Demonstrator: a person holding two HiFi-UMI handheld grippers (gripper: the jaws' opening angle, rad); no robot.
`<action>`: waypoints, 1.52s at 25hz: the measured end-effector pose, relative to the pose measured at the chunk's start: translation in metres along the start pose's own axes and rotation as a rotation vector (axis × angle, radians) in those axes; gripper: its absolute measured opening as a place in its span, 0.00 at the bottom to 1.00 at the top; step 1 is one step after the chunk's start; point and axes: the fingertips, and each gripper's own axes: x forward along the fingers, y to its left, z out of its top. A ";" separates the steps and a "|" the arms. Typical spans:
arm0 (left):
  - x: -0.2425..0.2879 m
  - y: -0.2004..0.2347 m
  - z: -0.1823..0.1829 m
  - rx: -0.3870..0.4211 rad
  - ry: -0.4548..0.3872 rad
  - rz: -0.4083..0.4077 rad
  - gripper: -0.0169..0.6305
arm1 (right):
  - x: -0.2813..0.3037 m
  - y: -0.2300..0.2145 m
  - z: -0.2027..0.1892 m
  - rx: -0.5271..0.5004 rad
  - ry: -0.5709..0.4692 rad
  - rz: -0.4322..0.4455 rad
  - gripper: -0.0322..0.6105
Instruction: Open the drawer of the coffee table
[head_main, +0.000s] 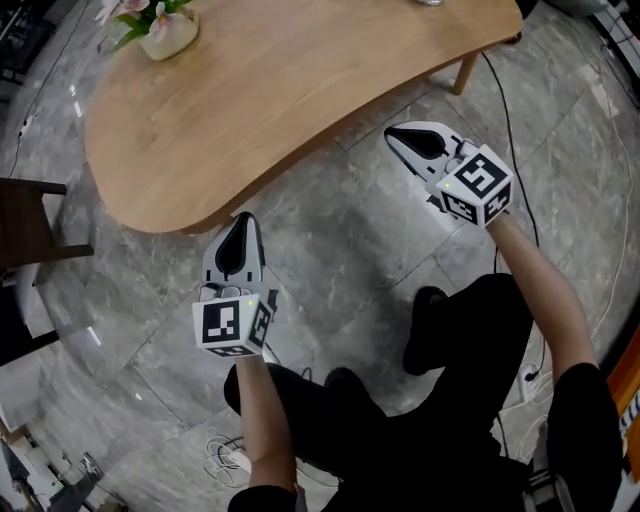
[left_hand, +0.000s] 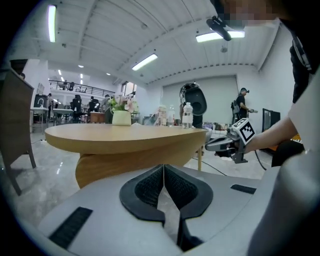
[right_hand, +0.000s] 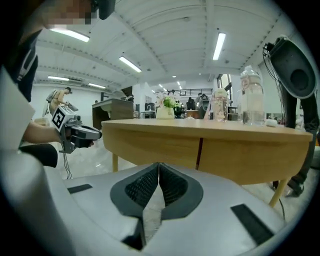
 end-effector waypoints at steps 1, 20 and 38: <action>-0.001 0.005 -0.003 -0.009 0.003 0.006 0.05 | 0.006 -0.002 -0.007 0.015 0.018 -0.002 0.07; -0.028 0.066 -0.033 -0.066 -0.011 0.176 0.34 | 0.054 -0.040 -0.063 0.123 0.117 -0.116 0.39; -0.036 0.067 -0.034 -0.064 -0.012 0.235 0.53 | 0.071 -0.051 -0.065 0.163 0.098 -0.132 0.42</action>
